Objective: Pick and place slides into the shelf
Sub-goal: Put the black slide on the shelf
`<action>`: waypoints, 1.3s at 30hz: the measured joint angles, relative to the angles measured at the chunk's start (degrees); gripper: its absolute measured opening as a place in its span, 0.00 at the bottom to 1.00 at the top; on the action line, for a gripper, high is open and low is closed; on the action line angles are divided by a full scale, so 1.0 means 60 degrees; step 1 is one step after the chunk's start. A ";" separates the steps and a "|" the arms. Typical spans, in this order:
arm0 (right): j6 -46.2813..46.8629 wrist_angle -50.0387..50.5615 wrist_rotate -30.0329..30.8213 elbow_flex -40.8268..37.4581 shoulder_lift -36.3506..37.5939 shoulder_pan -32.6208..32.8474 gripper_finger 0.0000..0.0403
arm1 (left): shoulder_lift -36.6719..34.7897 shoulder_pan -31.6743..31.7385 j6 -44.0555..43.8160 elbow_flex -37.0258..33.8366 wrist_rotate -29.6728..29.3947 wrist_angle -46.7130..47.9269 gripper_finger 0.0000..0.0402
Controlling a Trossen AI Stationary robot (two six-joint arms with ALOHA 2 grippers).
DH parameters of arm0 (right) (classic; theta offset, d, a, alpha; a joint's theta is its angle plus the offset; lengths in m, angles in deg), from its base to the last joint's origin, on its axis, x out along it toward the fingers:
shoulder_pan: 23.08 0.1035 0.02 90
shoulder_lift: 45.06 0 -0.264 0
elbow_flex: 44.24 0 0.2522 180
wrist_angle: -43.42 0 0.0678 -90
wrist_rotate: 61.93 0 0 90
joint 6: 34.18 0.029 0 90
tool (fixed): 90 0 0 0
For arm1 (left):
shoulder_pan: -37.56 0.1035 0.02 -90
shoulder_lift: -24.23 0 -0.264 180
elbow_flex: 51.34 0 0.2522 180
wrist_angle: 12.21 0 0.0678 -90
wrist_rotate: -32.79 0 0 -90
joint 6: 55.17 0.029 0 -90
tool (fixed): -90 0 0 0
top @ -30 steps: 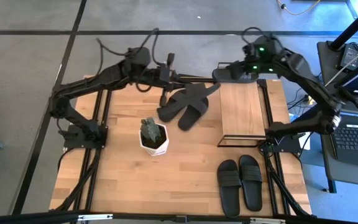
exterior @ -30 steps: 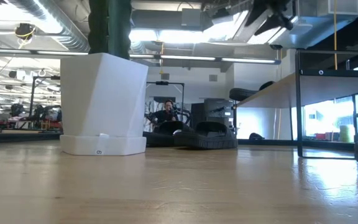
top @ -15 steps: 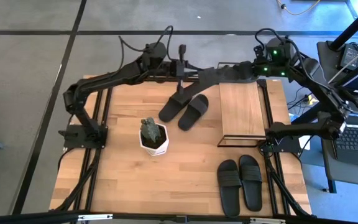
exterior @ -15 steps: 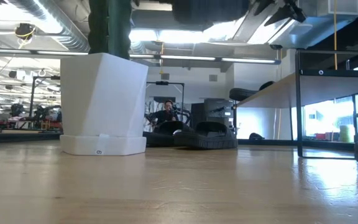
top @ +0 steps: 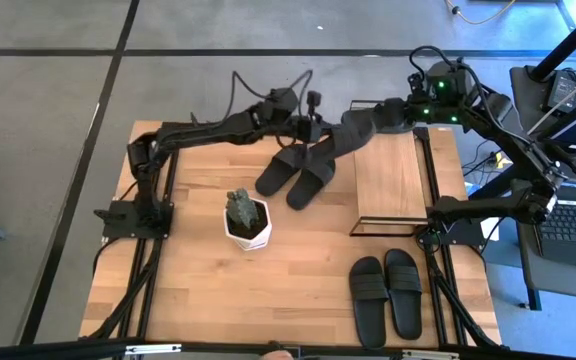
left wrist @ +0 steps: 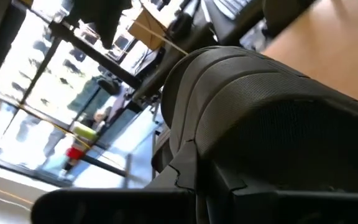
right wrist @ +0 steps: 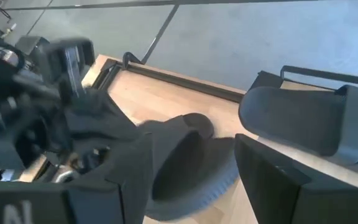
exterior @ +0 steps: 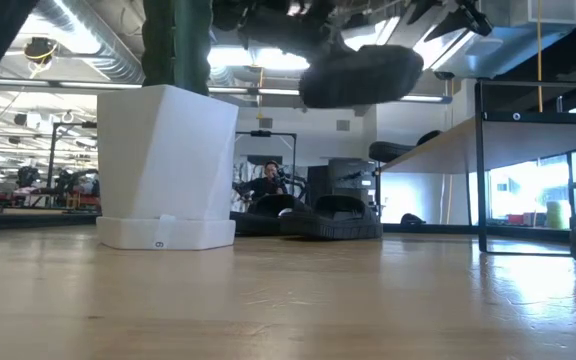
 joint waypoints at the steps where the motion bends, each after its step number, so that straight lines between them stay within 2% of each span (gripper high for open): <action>1: 0.0116 0.0004 0.0000 0.0000 -0.0002 0.0000 0.55 | 0.0079 -0.0103 0.0384 0.0000 -0.0133 -0.0007 0.01; 4: 0.0575 0.0288 -0.0002 0.0000 -0.0001 0.0000 0.55 | 0.0324 -0.0461 0.1546 0.0000 -0.0839 -0.0048 0.00; 9: 0.1153 0.1879 0.0004 0.0000 -0.0004 0.0000 0.55 | 0.0549 -0.1081 0.3263 0.0000 -0.2347 -0.0225 0.01; 14: 0.1085 0.2353 0.0004 -0.0004 -0.0004 0.0000 0.55 | 0.0562 -0.1450 0.3914 0.0000 -0.3111 -0.0584 0.00; 18: 0.0238 0.2244 0.0005 -0.0004 -0.0004 0.0000 0.55 | 0.0566 -0.1618 0.4040 0.0000 -0.3622 -0.1179 0.01; 28: 0.0274 0.2134 -0.0070 -0.0004 -0.0007 -0.0004 0.55 | 0.0562 -0.1637 0.4274 0.0000 -0.4218 -0.1476 0.00; 34: 0.0482 0.2195 -0.0098 -0.0004 -0.0067 -0.0004 0.55 | 0.0562 -0.1662 0.4325 0.0000 -0.4224 -0.1785 0.00; 39: 0.0653 0.2262 -0.0780 -0.0004 -0.0442 -0.0004 0.55 | 0.0562 -0.1759 0.4497 -0.0004 -0.4267 -0.1910 0.01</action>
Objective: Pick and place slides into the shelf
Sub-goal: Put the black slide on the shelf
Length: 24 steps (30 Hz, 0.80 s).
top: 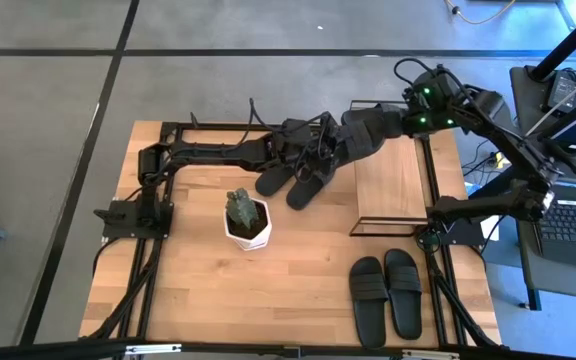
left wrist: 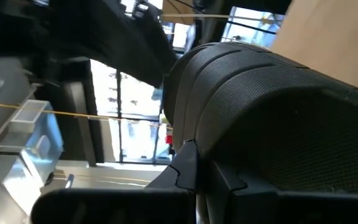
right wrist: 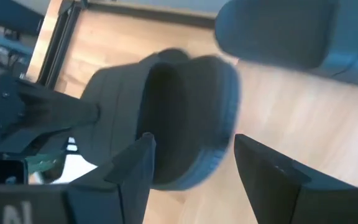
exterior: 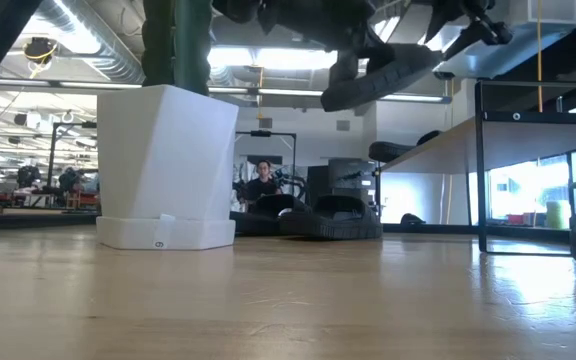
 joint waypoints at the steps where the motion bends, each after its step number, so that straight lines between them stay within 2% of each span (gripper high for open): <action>1: -0.0015 0.0000 -0.0167 0.0000 -0.0086 0.0000 0.55 | 0.0000 -0.0012 0.0000 0.0000 -0.0027 -0.0098 0.01; 8: -0.0477 0.0022 -0.0292 -0.0004 -0.0454 0.0000 0.51 | 0.0000 -0.0009 0.0000 0.0001 -0.0179 -0.0200 0.01; 12: -0.0703 0.0036 -0.0268 -0.0004 -0.0436 0.0000 0.40 | 0.0000 -0.0009 0.0001 0.0000 -0.0275 -0.0157 0.01; 19: -0.1690 0.0092 -0.0249 -0.0004 -0.0418 -0.0004 0.13 | 0.0000 -0.0033 0.0004 0.0000 -0.0267 -0.0150 0.01; 24: -0.1804 0.0148 -0.0283 -0.0004 -0.0418 -0.0004 0.11 | 0.0000 -0.0067 0.0004 0.0004 -0.0249 -0.0138 0.02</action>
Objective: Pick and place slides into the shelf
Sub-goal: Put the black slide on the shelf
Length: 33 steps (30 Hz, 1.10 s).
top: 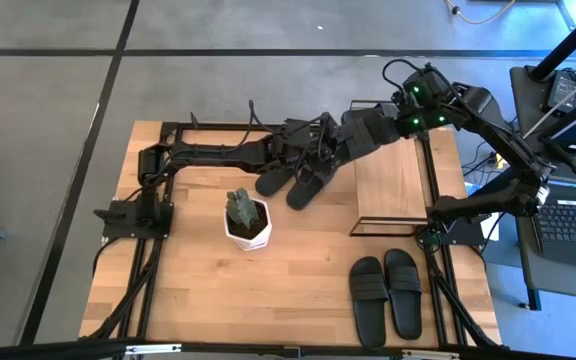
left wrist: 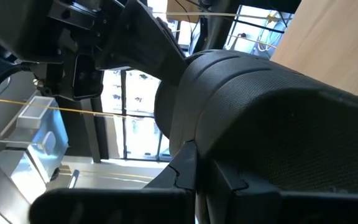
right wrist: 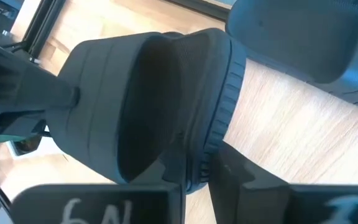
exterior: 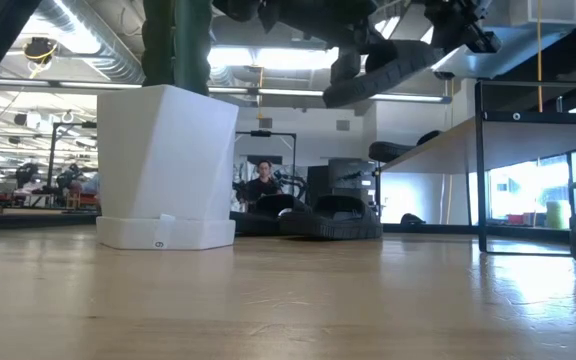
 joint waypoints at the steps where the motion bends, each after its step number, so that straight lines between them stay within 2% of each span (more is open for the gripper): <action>1: 0.0002 0.0029 -0.0008 0.0000 0.0000 0.0000 0.11 | 0.0000 0.0000 -0.0004 -0.0004 0.0007 0.0013 0.02; 10: 0.0097 0.0391 -0.0052 0.0000 -0.0004 0.0007 0.11 | 0.0000 -0.0011 0.0000 -0.0004 0.0199 0.0019 0.06; 18: -0.0009 0.0063 0.0169 0.0000 -0.0004 0.0007 0.11 | 0.0000 0.0000 -0.0004 -0.0004 0.0251 0.0032 0.08; 24: 0.0219 0.0026 0.0033 0.0000 0.0018 0.0002 0.11 | 0.0000 -0.0004 -0.0499 -0.0004 -0.0168 0.0127 0.10; 28: 0.0565 0.0087 -0.0191 0.0000 0.0255 0.0000 0.11 | 0.0000 -0.0008 -0.1390 -0.0003 -0.0175 0.0419 0.17; 33: 0.0960 0.0164 -0.0181 -0.0004 0.0917 0.0004 0.10 | -0.0011 0.0011 -0.2099 0.0000 -0.0246 0.0670 0.32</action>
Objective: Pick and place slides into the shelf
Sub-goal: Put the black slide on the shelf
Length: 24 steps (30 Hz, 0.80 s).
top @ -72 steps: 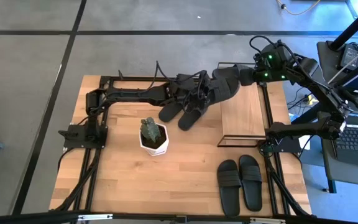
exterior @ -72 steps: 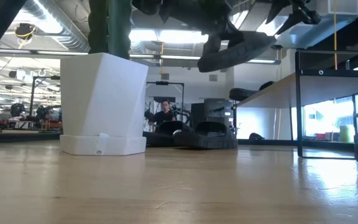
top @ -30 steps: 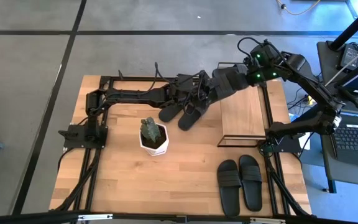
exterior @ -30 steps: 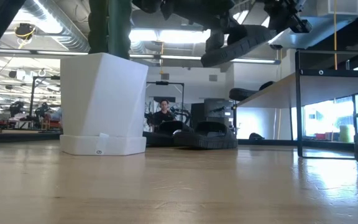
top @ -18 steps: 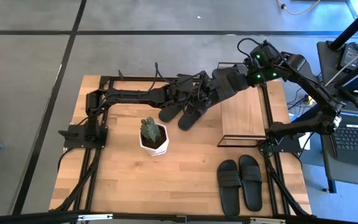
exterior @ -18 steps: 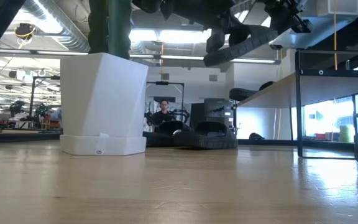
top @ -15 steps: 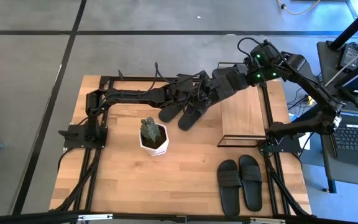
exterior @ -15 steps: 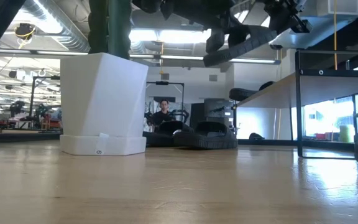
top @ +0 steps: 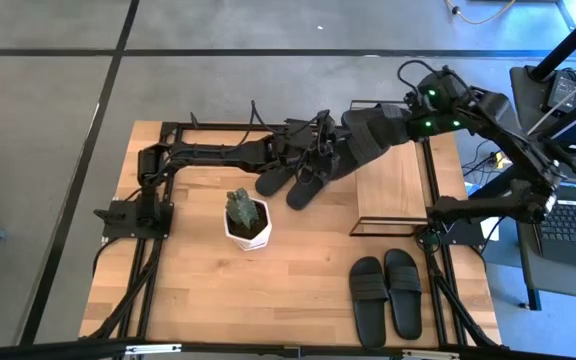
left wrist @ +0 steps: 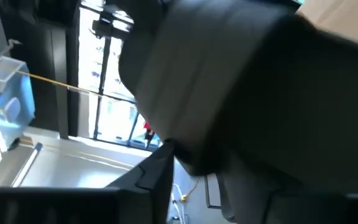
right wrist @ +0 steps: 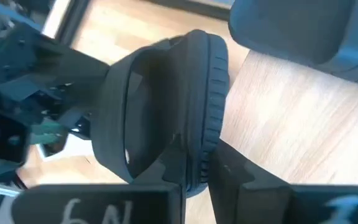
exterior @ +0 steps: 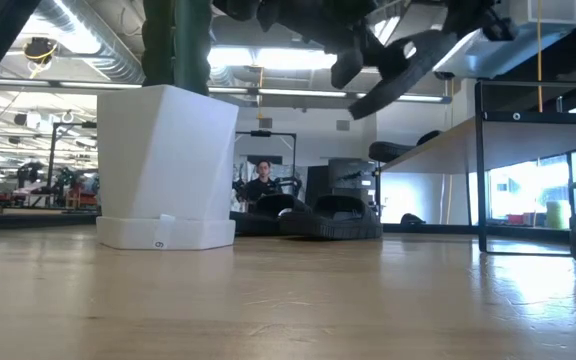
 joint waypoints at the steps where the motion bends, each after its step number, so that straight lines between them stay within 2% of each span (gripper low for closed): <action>1: 0.0100 0.0019 0.0085 0.0000 0.0153 0.0000 0.10 | 0.0000 0.0000 -0.0086 0.0000 -0.0010 -0.0004 0.35; 6: 0.0557 0.0385 0.0800 0.0000 0.0871 0.0004 0.10 | -0.0017 0.0000 -0.0567 0.0000 -0.0129 -0.0062 0.44; 12: 0.1054 0.0888 0.1590 0.0000 0.1667 0.0001 0.10 | -0.0284 0.0000 -0.1290 -0.0011 -0.0875 0.0287 0.45; 16: 0.1373 0.1378 0.2143 0.0000 0.2138 0.0000 0.10 | -0.0588 0.0040 -0.2111 0.0000 -0.0859 0.0879 0.45; 20: 0.1643 0.1427 0.2261 -0.0136 0.2689 -0.0005 0.10 | -0.1006 0.0179 -0.3297 0.0000 0.0206 0.1564 0.45; 24: 0.2002 0.1433 0.2470 -0.0818 0.3475 -0.0011 0.10 | -0.1335 0.0384 -0.4523 -0.0004 0.1383 0.2241 0.45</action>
